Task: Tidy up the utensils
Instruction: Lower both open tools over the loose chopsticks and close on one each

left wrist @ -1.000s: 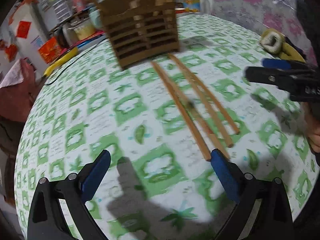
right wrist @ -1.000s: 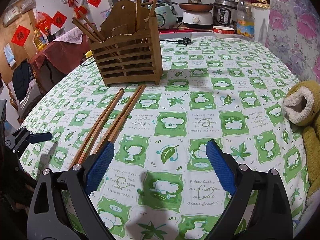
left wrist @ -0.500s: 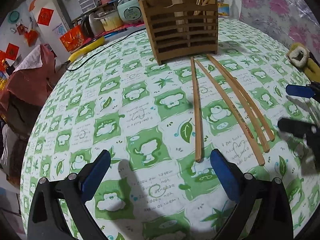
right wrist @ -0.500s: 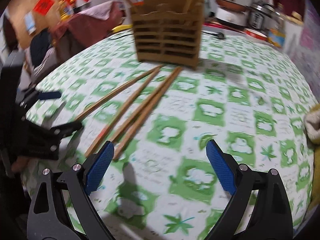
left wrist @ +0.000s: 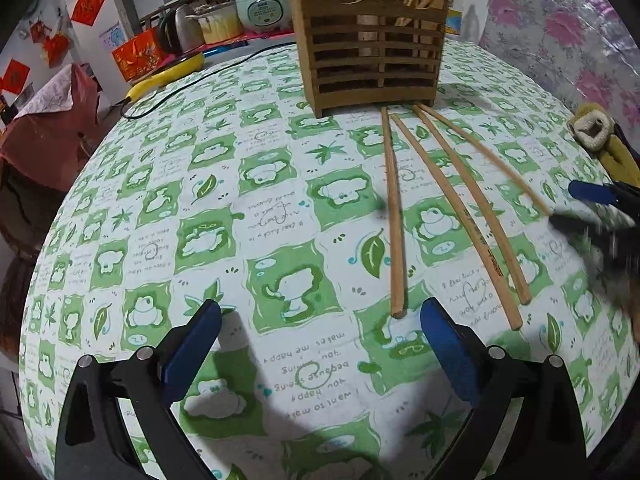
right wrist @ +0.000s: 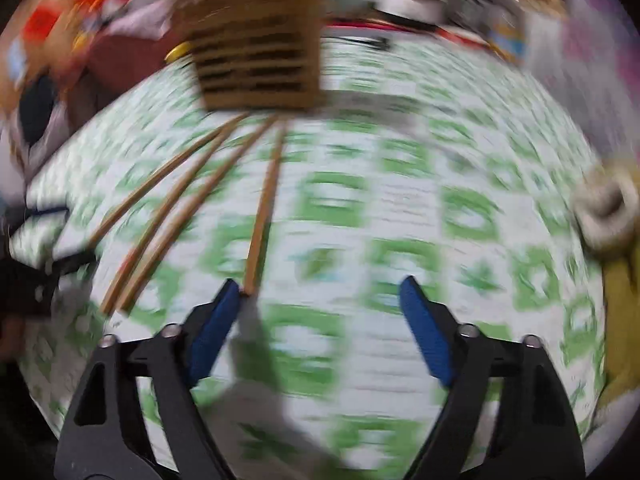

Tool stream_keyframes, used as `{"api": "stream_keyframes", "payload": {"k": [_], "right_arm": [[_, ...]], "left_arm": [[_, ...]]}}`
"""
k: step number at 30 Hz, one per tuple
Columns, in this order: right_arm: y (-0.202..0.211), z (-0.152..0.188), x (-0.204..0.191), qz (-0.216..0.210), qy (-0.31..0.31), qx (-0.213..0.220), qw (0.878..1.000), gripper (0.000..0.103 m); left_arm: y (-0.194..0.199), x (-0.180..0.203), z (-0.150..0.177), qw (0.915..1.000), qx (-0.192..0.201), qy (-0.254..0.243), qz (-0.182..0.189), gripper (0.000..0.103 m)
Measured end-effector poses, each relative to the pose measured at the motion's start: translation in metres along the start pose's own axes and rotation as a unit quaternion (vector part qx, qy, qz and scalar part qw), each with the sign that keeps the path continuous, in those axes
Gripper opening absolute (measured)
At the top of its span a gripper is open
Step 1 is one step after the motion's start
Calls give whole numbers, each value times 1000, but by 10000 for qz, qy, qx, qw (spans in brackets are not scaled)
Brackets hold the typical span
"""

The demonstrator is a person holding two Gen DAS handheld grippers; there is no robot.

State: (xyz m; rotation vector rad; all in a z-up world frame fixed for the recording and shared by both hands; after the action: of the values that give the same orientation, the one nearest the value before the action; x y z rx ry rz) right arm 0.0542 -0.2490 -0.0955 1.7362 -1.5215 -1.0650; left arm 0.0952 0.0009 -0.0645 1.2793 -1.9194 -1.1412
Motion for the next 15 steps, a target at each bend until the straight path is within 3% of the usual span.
{"api": "stream_keyframes", "payload": {"k": [1,3,7,9,11,15], "right_arm": [[6,3,10,-212,-195,136,9995,71],[11,5,13,-202,-238,253,9992,72],[14,4,-7,-276,262,329,9987,72],[17,5,-15,-305,393,396,9980,72],[18,3,-14,-311,390,412,9979,72],[18,4,-12,-337,299,386,9982,72]], "left_arm": [[1,2,1,10000,17,-60,15,98],[3,7,2,9997,92,-213,47,98],[9,18,4,9986,240,-459,114,95],[10,19,5,9984,223,-477,188,86],[7,19,4,9984,138,-440,317,66],[6,22,3,9974,114,-432,569,52]]}}
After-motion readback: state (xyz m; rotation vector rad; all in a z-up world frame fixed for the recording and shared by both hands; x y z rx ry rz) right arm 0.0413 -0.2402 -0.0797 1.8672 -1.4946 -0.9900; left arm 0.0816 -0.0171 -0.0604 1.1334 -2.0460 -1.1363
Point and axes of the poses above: each gripper's, at about its wrist camera, not at the fingertips, and y roughly against the way its jaws point, x to its right, z to its underside, the point moved 1 cm from there along -y, roughly the way its jaws point, and after that the axes turned 6 degrees about y, right-handed, at the moved point
